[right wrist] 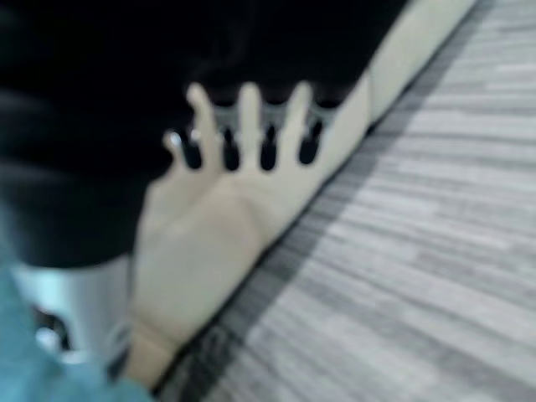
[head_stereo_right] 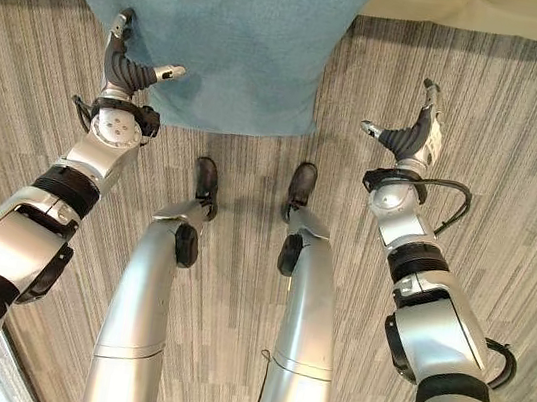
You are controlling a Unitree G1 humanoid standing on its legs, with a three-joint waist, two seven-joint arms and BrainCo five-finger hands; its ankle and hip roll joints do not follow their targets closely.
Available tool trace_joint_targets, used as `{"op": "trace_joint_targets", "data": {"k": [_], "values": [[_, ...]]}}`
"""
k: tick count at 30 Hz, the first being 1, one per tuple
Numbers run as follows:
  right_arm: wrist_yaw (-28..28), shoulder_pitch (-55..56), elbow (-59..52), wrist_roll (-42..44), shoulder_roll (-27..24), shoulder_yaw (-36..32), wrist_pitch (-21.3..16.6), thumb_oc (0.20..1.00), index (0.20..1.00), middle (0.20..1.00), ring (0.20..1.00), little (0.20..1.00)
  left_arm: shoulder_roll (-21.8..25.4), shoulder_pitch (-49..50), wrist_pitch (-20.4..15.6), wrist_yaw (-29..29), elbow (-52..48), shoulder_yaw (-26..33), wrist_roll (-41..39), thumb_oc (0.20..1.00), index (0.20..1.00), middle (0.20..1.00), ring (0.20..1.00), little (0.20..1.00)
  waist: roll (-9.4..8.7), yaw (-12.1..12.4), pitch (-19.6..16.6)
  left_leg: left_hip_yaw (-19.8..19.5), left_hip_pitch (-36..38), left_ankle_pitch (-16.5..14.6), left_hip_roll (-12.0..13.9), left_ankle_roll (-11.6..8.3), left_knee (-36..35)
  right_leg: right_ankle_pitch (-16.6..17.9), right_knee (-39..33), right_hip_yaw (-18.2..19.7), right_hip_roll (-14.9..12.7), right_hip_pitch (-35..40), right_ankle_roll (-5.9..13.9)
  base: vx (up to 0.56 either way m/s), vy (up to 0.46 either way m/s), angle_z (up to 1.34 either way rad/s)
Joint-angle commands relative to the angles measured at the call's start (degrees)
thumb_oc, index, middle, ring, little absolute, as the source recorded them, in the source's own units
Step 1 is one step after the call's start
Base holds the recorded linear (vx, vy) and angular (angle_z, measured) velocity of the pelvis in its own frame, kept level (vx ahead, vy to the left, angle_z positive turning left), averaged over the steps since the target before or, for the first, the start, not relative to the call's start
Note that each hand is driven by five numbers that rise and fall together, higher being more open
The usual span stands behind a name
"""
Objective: Pick up all the scattered cushions and arrange them neatly on the sofa.
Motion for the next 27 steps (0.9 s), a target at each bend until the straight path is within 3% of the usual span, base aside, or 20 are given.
{"op": "trace_joint_targets", "data": {"k": [1, 6, 10, 18, 23, 27], "values": [[-2.4, 3.9, -2.8, 1.1, -0.9, 0.9, -1.8, 1.000, 1.000, 1.000, 1.000, 1.000, 0.1, 1.4, -0.1, 2.9, 3.5, 2.1, -2.3, 1.000, 1.000, 1.000, 1.000, 1.000, 0.09, 0.0, -6.2, -3.3, 0.7, -4.6, -2.6, -0.63, 0.1, -3.0, 0.2, 1.5, -1.3, 3.8, 6.19, 0.04, 0.057, -0.01], [-4.7, 4.2, -7.4, 0.3, -2.0, -0.7, -1.7, 1.000, 1.000, 1.000, 1.000, 1.000, 0.7, 0.9, -1.1, 9.6, -0.3, 5.3, -3.2, 1.000, 1.000, 1.000, 1.000, 1.000, -0.22, -0.1, -5.7, -4.4, -1.1, -4.0, -3.5, -0.88, -0.4, -1.7, -1.2, 1.7, -1.8, 2.7, 7.34, 0.04, 0.009, -0.01], [-5.5, 6.3, -9.6, -1.3, -3.1, -2.4, -2.0, 1.000, 1.000, 1.000, 1.000, 1.000, 0.9, 3.9, -3.1, 13.7, -5.5, 7.9, -3.2, 1.000, 1.000, 1.000, 1.000, 1.000, -0.23, 0.3, -5.8, -4.7, -0.5, -3.3, -4.6, -1.17, -2.1, -1.9, -1.9, 1.2, -2.1, 3.2, 7.10, 0.01, 0.006, 0.05], [-5.0, 9.9, -10.4, -2.9, -2.9, -4.5, -2.3, 1.000, 1.000, 1.000, 1.000, 1.000, -0.6, 9.4, -3.4, 15.8, -9.3, 11.0, -2.4, 1.000, 1.000, 1.000, 1.000, 1.000, -0.29, 1.0, -6.5, -6.2, -0.7, -1.9, -5.4, -1.79, -3.9, -1.9, -2.6, 0.1, -2.5, 3.6, 6.84, 0.00, -0.018, 0.04], [-4.6, 10.8, -11.3, -3.5, -3.3, -5.4, -2.0, 1.000, 1.000, 1.000, 1.000, 1.000, -0.7, 10.6, -3.3, 14.2, -9.8, 11.1, -3.0, 1.000, 1.000, 1.000, 1.000, 1.000, -0.19, 1.1, -7.4, -6.9, -2.0, -1.6, -5.8, -2.00, -3.2, -2.0, -1.9, -0.2, -2.5, 2.8, 6.64, 0.00, -0.020, 0.09], [-3.1, 10.3, -11.9, -3.2, -4.1, -5.4, -2.6, 1.000, 1.000, 1.000, 1.000, 1.000, 0.2, 9.7, -5.5, 8.0, -10.6, 10.1, -6.8, 1.000, 1.000, 1.000, 1.000, 1.000, -0.18, 1.0, -7.7, -7.0, -2.4, -1.5, -5.7, -2.28, -3.3, -2.0, -1.8, -0.4, -2.4, 2.4, 6.58, 0.00, 0.006, 0.01]]}}
